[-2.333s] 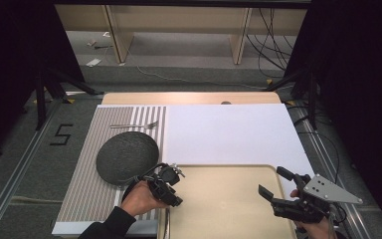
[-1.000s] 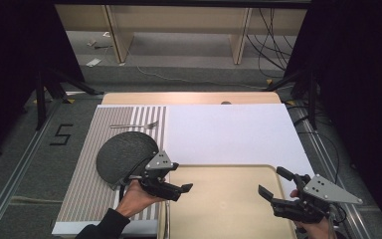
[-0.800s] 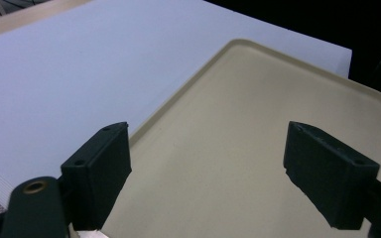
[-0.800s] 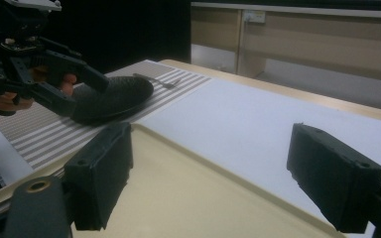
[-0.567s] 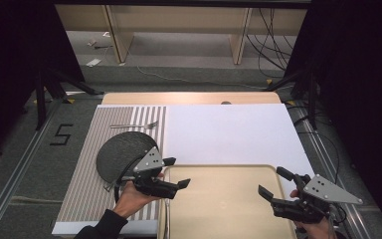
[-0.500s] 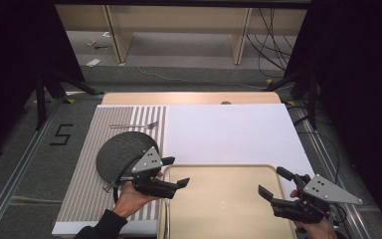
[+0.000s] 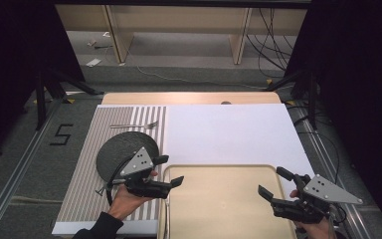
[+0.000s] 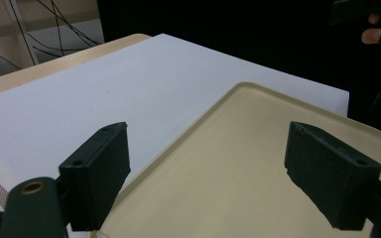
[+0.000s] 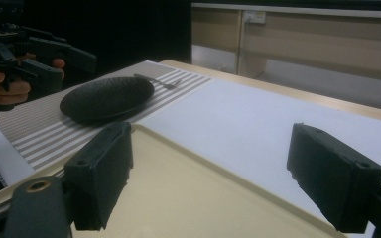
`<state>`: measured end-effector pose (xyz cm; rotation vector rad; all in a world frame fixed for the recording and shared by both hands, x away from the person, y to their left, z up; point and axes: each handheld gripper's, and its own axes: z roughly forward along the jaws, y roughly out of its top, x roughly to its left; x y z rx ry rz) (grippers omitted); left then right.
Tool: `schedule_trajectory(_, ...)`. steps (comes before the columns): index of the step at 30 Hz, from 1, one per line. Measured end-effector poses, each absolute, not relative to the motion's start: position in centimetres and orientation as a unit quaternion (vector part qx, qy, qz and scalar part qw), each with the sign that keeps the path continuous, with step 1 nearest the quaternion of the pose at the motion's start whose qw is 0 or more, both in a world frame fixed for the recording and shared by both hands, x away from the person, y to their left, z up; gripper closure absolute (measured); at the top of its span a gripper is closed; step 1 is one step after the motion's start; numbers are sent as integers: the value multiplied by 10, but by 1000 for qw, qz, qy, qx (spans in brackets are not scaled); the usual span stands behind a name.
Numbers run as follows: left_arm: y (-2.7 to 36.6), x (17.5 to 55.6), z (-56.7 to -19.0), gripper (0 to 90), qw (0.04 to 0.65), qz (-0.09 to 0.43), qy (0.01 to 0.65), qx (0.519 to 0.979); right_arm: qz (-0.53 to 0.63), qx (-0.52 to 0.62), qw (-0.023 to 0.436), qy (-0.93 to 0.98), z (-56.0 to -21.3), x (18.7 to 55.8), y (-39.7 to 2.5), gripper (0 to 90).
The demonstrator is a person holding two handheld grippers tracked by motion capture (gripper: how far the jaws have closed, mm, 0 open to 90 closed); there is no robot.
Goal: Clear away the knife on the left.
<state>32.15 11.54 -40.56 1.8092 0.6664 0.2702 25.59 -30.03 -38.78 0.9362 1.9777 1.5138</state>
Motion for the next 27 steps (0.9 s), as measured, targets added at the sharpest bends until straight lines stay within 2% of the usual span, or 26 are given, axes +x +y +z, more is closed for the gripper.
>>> schedule_trajectory(7, 120, 320, -406, 156, 578, 98, 291, 756, 554, 342, 237, 722, -388, 256, -300, 188)
schedule_trajectory(27, 125, 306, -411, 156, 570, 116, 286, 762, 554, 342, 237, 721, -388, 256, -300, 189)
